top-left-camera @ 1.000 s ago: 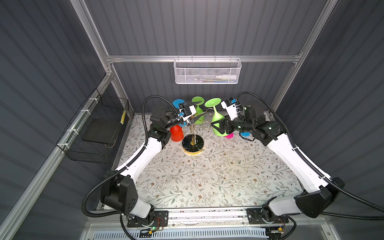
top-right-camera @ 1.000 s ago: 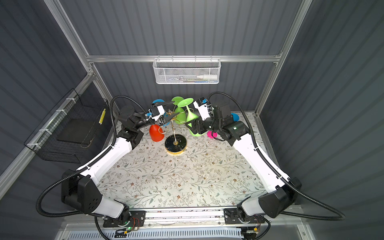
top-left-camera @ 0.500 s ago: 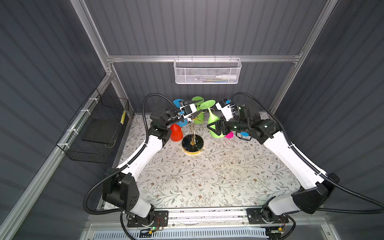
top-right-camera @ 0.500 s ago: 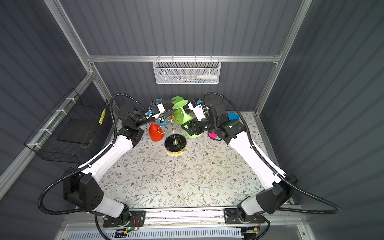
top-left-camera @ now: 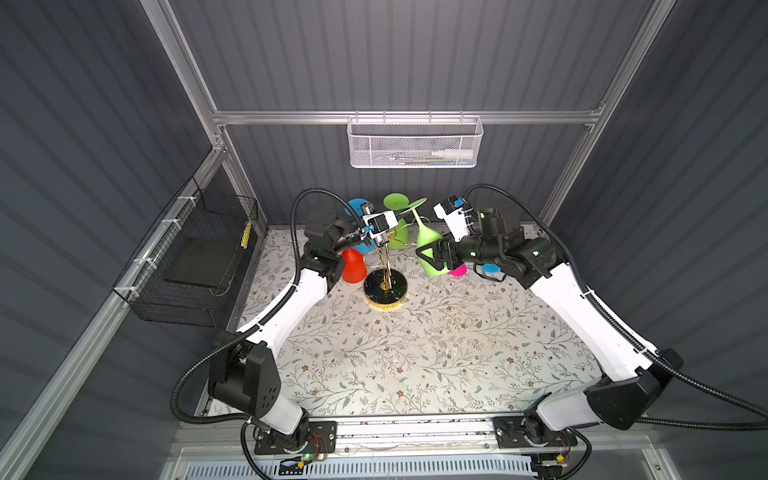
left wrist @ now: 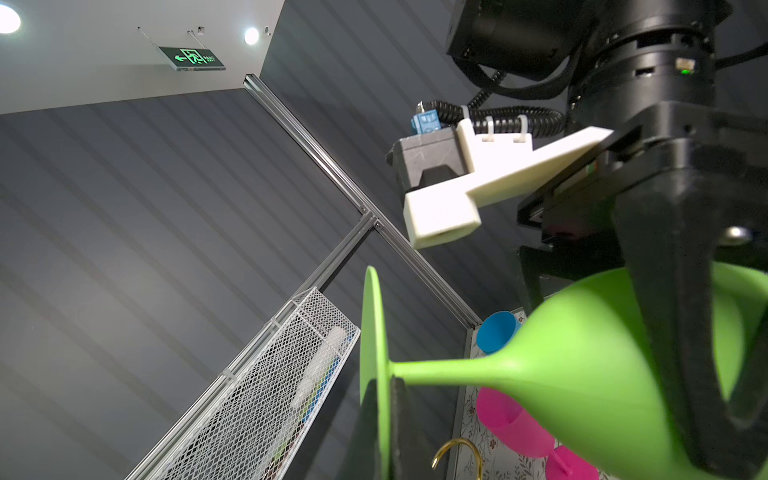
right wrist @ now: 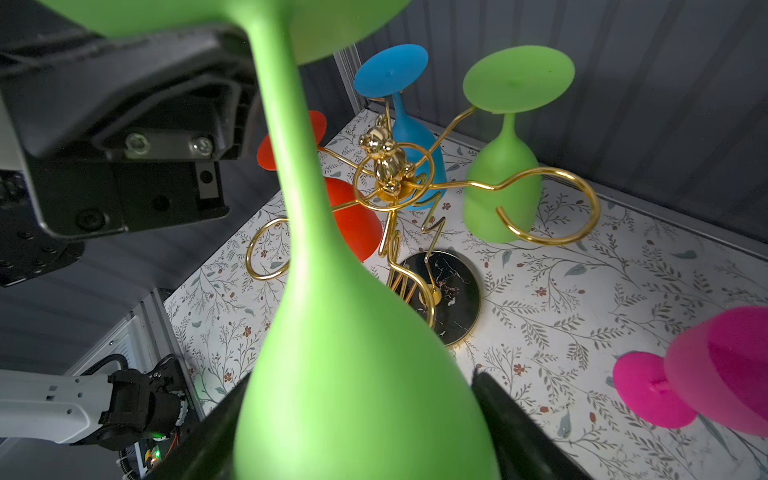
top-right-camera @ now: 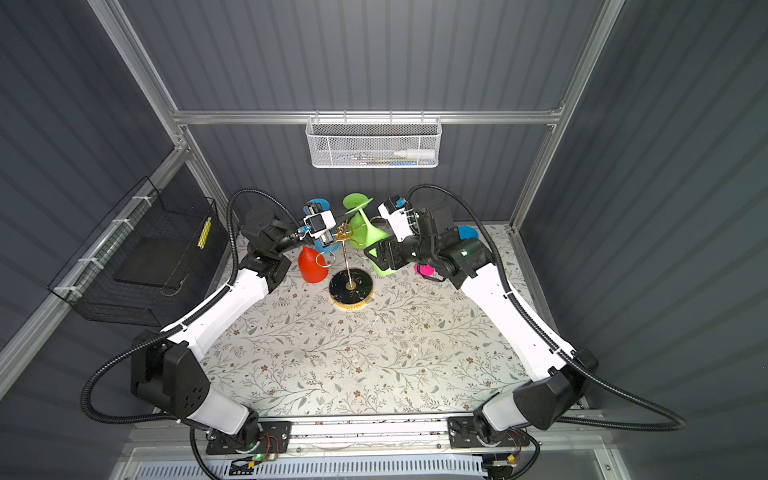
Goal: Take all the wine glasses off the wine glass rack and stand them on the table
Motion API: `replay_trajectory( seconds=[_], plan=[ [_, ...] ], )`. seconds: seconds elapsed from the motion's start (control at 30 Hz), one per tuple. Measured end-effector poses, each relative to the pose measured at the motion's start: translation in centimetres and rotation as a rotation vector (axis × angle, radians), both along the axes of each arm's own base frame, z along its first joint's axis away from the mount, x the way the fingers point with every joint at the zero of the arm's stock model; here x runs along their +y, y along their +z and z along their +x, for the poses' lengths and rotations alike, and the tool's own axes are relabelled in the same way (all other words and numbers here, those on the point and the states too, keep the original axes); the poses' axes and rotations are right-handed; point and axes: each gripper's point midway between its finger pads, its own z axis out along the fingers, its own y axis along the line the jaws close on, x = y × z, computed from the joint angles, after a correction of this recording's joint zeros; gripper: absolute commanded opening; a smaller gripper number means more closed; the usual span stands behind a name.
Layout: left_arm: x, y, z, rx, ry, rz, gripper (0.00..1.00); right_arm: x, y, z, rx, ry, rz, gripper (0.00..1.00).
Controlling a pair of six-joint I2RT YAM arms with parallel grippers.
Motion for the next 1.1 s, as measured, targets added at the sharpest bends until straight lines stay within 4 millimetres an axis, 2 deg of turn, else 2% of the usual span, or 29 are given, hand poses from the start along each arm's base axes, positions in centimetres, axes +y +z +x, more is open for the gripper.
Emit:
replay_trajectory(
  seconds=[0.1, 0.27, 0.37, 0.5, 0.63, 0.73, 0.9, 1.1],
  plan=[
    [0.0, 0.0, 0.0, -0.005, 0.004, 0.001, 0.0, 0.0, 0.1, 0.0, 0.001, -0.005, 0.009, 0.7],
    [-0.4, 0.1, -0.2, 0.012, 0.004, -0.006, 0.0, -0.8, 0.4, -0.4, 0.0, -0.018, 0.057, 0.79],
    [-0.5, 0.2, 0.1, 0.097, 0.025, -0.033, 0.0, -1.9, 1.2, -0.7, -0.003, -0.021, 0.119, 0.83],
    [-0.3, -0.3, 1.4, 0.299, 0.08, -0.095, 0.0, -4.6, 4.1, -0.9, -0.06, -0.058, 0.249, 0.85],
    [1.4, -0.1, 3.3, 0.474, 0.173, -0.199, 0.0, -8.5, 7.7, -1.4, -0.148, -0.138, 0.356, 0.86],
    [2.7, 0.7, 3.6, 0.561, 0.212, -0.276, 0.0, -10.1, 9.2, -1.9, -0.186, -0.168, 0.411, 0.86],
    [3.7, 1.7, 3.4, 0.662, 0.224, -0.363, 0.0, -11.0, 8.4, -1.8, -0.162, -0.199, 0.449, 0.84],
    [3.9, 0.6, 3.5, 0.748, 0.225, -0.392, 0.0, -10.9, 6.6, -1.2, -0.099, -0.222, 0.461, 0.77]
  ],
)
